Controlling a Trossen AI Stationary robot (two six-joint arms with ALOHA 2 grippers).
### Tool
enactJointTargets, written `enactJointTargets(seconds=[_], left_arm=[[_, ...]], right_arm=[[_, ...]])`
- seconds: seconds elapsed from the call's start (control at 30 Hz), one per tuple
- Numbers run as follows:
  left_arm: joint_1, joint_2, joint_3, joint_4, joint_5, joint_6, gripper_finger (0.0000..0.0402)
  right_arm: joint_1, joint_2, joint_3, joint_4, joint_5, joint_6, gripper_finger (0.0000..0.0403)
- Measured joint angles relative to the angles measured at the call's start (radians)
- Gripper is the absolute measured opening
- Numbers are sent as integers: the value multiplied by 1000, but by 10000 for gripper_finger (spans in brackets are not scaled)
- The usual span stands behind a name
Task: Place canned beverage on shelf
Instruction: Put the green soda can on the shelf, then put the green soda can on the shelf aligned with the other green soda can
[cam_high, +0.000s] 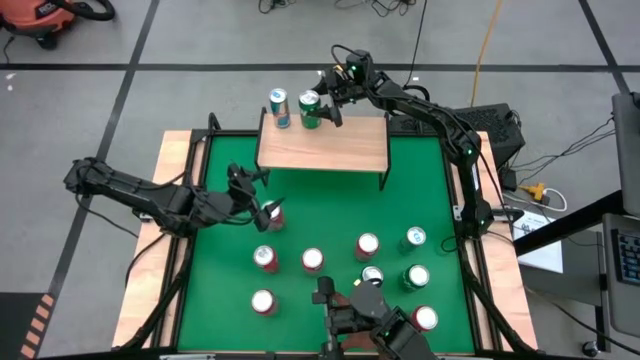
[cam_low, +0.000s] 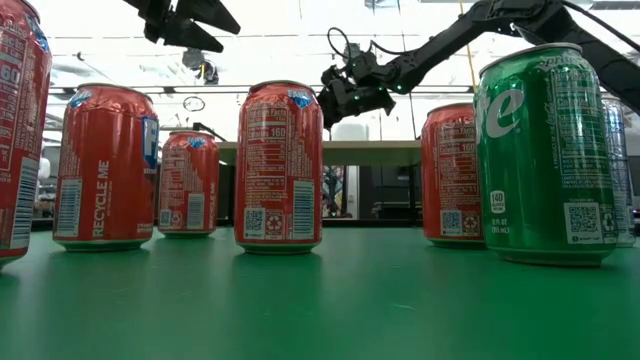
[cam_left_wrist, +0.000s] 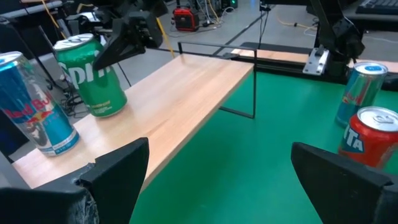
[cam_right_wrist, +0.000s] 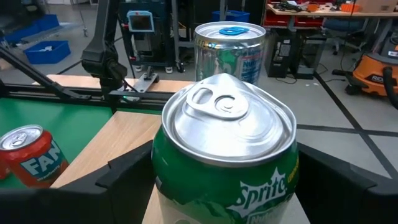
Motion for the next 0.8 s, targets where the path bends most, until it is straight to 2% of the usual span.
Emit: enactJointTargets(seconds=[0.33, 0.67, 0.8], left_arm=[[-5, 10, -1, 2, 0, -11, 392], [-4, 10, -1, 2, 0, -11, 392], [-5, 10, -1, 2, 0, -10, 392]], right_arm=[[0, -1, 0, 9, 1, -16, 361], [0, -27, 0, 61, 7, 10, 364], [2, -66, 0, 59, 85, 11, 364]])
